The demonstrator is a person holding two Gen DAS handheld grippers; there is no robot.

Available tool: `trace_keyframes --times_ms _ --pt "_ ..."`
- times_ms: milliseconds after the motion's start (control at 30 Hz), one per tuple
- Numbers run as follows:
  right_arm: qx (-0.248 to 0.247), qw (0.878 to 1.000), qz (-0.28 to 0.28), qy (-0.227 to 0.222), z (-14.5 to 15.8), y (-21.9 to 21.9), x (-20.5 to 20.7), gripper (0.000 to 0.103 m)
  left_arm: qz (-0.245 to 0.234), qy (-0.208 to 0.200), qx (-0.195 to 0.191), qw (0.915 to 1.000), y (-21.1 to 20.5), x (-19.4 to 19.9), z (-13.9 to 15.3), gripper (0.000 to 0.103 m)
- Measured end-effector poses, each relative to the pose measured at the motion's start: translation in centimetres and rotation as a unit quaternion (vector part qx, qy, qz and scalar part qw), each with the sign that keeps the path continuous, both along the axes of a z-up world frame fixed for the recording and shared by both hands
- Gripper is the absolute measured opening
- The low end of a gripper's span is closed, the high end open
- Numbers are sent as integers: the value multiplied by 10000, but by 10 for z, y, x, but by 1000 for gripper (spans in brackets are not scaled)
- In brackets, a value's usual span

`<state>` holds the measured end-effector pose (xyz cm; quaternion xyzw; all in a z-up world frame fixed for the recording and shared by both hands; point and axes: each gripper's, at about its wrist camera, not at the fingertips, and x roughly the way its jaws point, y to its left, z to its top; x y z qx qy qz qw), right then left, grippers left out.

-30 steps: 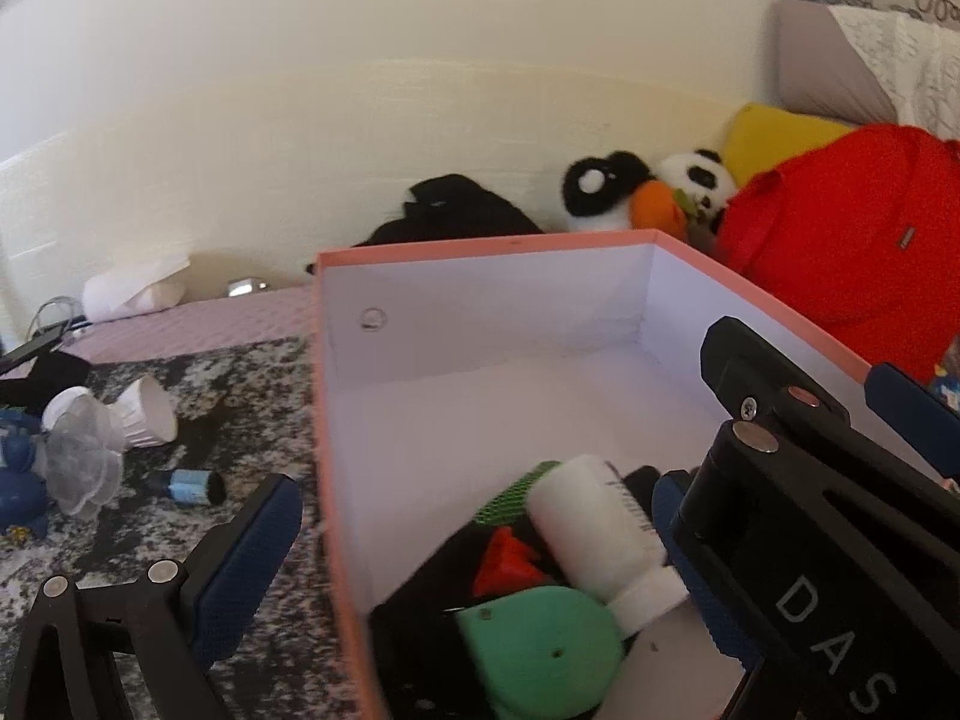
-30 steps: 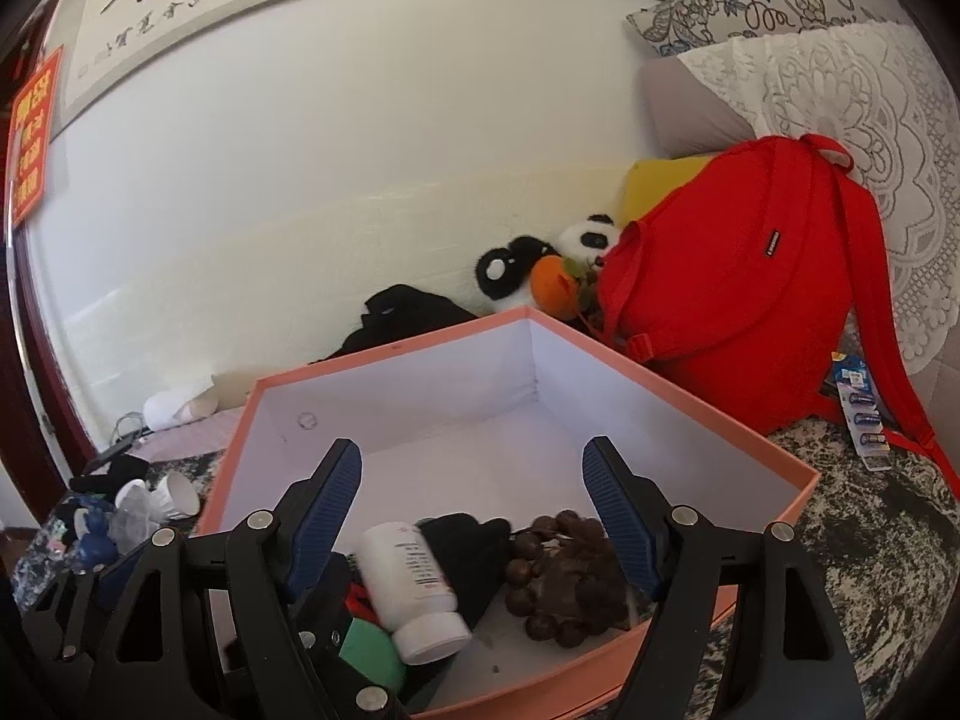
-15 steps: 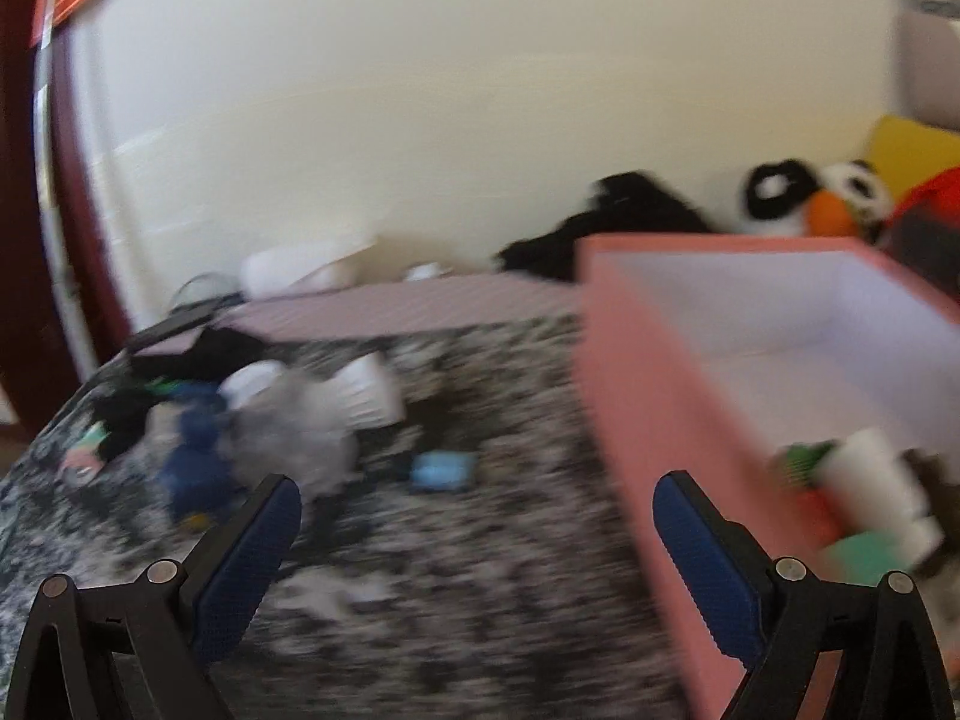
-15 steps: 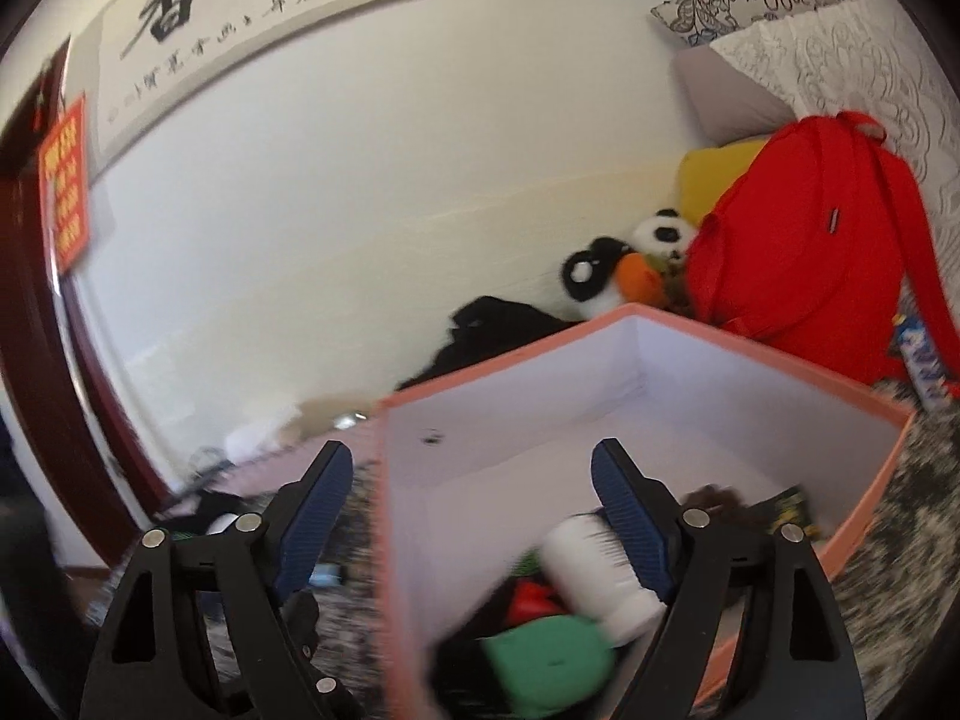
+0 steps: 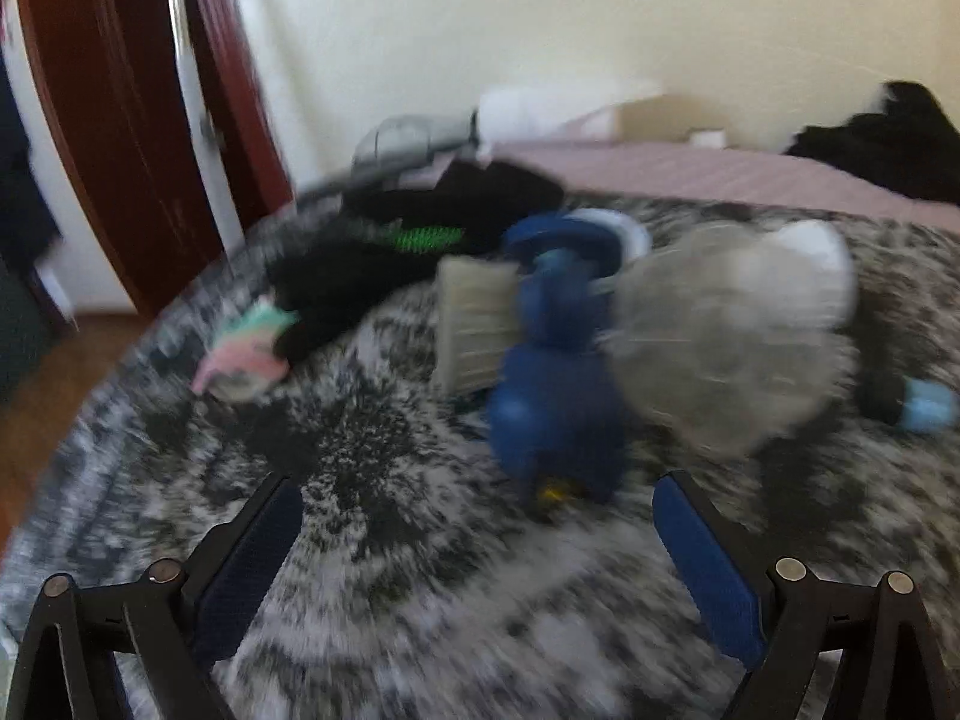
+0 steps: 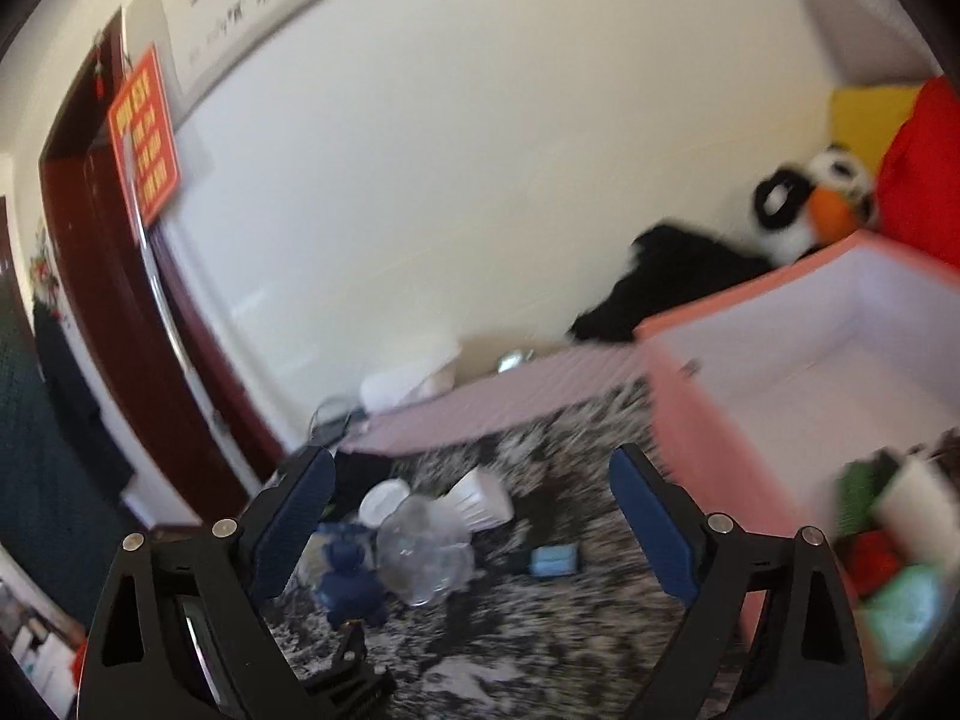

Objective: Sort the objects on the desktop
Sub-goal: 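Grasp the blue plastic figure with the left tool while the right grasps the clear container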

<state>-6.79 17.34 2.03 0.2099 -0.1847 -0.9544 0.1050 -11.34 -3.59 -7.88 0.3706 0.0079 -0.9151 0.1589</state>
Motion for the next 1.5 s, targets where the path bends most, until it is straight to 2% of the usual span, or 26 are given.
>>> trace_keyframes --times_ms 100,200,233,300,367,500,600,700,800,933,967,1000,1033,1067,1133,1167,1200,1233,1267,1300,1367,1500 --pt "53 9994 69 -338 -25 -13 -22 95 -454 157 415 9980 -9 -19 -1 97" --pt "5 9975 111 -696 -51 -13 -34 95 -457 231 328 9981 -8 -37 -5 97" --pt "4 9967 127 -801 -59 -13 -38 95 -407 144 326 9985 -9 -45 -11 94" --pt "79 9957 174 -902 -67 -14 -44 95 -346 -109 526 9980 -13 -56 -23 81" --pt "140 9957 228 -884 -70 -15 -47 95 -333 -20 934 9951 -22 -56 -22 54" --pt "6 9938 663 -898 -68 -17 -54 95 -327 -330 910 9948 -26 -41 -18 54" --pt "-431 9842 1204 -1224 -74 -19 -68 94 -382 -486 670 9958 -21 -16 -10 54" --pt "-649 9777 1299 -1521 -86 -26 -81 94 -361 -446 715 9958 -21 27 6 54" --pt "-423 9783 1211 -1630 -95 -42 -92 94 -305 -432 694 9962 -21 67 20 54" --pt "262 9838 1061 -1423 -89 -74 -103 97 -230 -256 739 9967 -23 105 36 51" --pt "437 9838 1043 -1389 -89 -83 -105 100 -206 -171 795 9965 -24 111 39 49" --pt "704 9828 1034 -1355 -90 -95 -106 101 -162 -48 826 9964 -24 116 43 39" --pt "964 9811 1029 -1322 -92 -108 -107 101 -100 104 800 9967 -25 121 48 34" --pt "1213 9785 1038 -1303 -95 -118 -108 101 -78 201 751 9969 -24 122 52 34" --pt "1979 9650 989 -1408 -112 -146 -111 101 -230 314 623 9973 -20 117 58 34" --pt "2162 9596 1049 -1461 -118 -154 -112 100 -322 363 563 9972 -18 115 60 34" --pt "2344 9539 1108 -1513 -123 -162 -114 95 -378 363 542 9972 -18 114 59 34" --pt "2480 9494 1159 -1537 -127 -169 -114 94 -396 317 552 9972 -19 112 57 33" --pt "2399 9532 1160 -1426 -123 -167 -112 80 -391 261 580 9972 -22 111 54 33" --pt "2234 9601 1115 -1260 -116 -162 -109 54 -346 182 636 9972 -28 110 50 33" --pt "1979 9677 1170 -1035 -101 -153 -107 37 -199 50 718 9972 -41 108 44 32" --pt "1974 9674 1292 -922 -78 -148 -94 25 -82 -101 1035 9945 -60 115 37 33"
